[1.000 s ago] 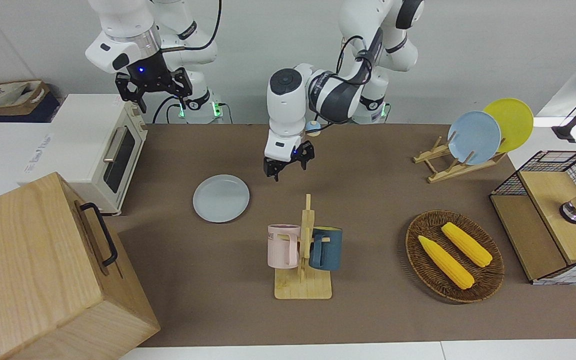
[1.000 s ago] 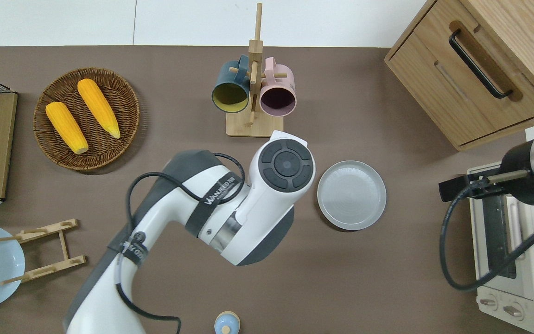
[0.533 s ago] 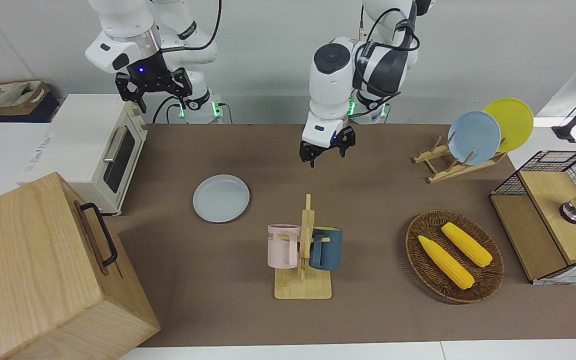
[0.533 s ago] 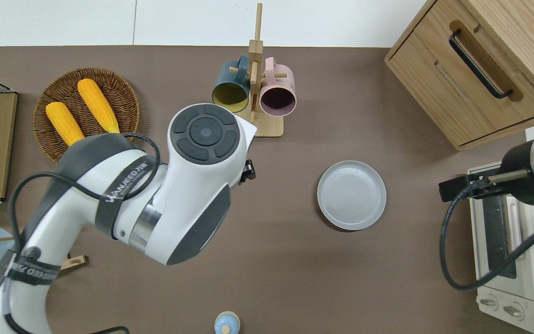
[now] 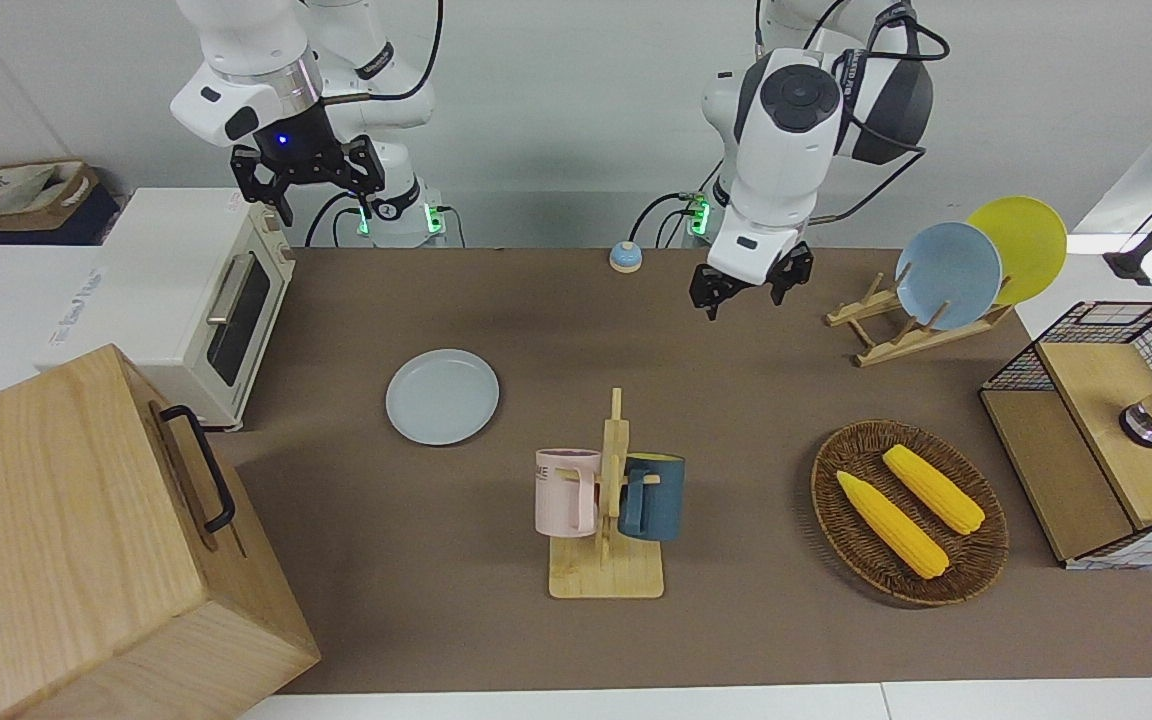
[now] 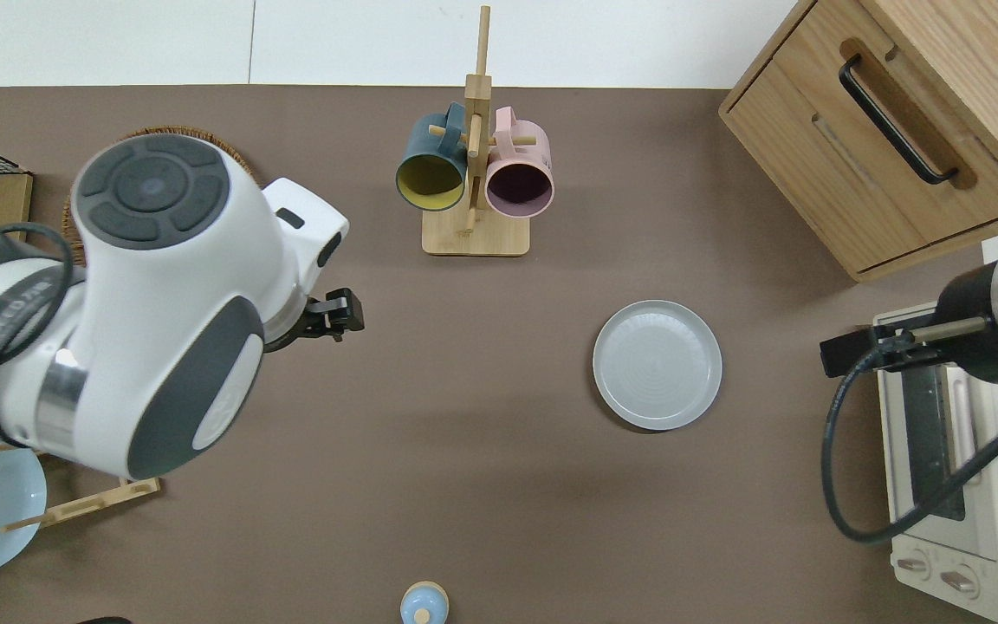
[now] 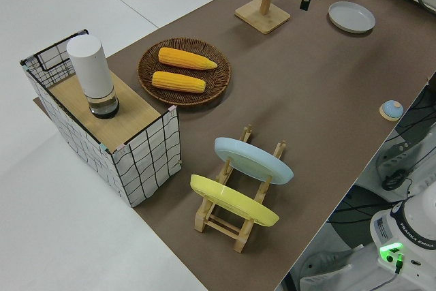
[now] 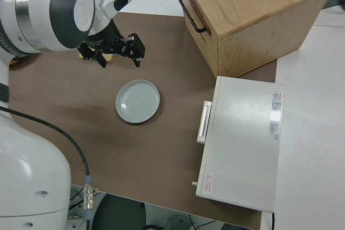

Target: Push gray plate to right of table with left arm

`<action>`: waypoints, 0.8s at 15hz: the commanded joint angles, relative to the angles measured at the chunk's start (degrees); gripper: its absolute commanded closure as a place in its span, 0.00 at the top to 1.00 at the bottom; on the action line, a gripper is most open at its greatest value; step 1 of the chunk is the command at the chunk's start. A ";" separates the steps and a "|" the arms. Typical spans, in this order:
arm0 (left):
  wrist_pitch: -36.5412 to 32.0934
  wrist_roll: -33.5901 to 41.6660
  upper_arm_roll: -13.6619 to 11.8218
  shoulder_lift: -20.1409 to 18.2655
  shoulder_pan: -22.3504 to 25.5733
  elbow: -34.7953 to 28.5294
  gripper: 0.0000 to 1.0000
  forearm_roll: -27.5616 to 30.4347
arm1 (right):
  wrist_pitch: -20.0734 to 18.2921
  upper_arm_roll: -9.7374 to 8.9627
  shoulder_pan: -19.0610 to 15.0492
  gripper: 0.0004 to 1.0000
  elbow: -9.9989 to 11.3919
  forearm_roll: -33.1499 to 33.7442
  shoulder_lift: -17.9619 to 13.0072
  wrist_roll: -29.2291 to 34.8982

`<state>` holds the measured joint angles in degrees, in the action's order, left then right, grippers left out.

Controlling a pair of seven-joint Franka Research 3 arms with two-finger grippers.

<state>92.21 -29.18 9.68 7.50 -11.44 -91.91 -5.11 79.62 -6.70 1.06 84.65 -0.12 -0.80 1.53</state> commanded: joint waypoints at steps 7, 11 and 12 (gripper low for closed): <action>-0.01 25.90 0.43 -11.01 16.44 -8.72 1.00 6.60 | -0.96 -0.77 -1.15 0.98 -0.45 -0.23 -0.17 0.13; 1.29 30.05 0.43 -12.42 19.18 -11.26 1.00 7.04 | -0.96 -0.77 -1.15 0.98 -0.45 -0.23 -0.17 0.14; 2.17 30.05 0.43 -12.77 19.18 -12.05 1.00 7.04 | -0.87 -0.77 -1.15 0.98 -0.45 -0.23 -0.17 0.14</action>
<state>91.94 -1.06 9.57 -2.36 6.60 -99.42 1.05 79.62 -6.70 1.06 84.65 -0.12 -0.80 1.53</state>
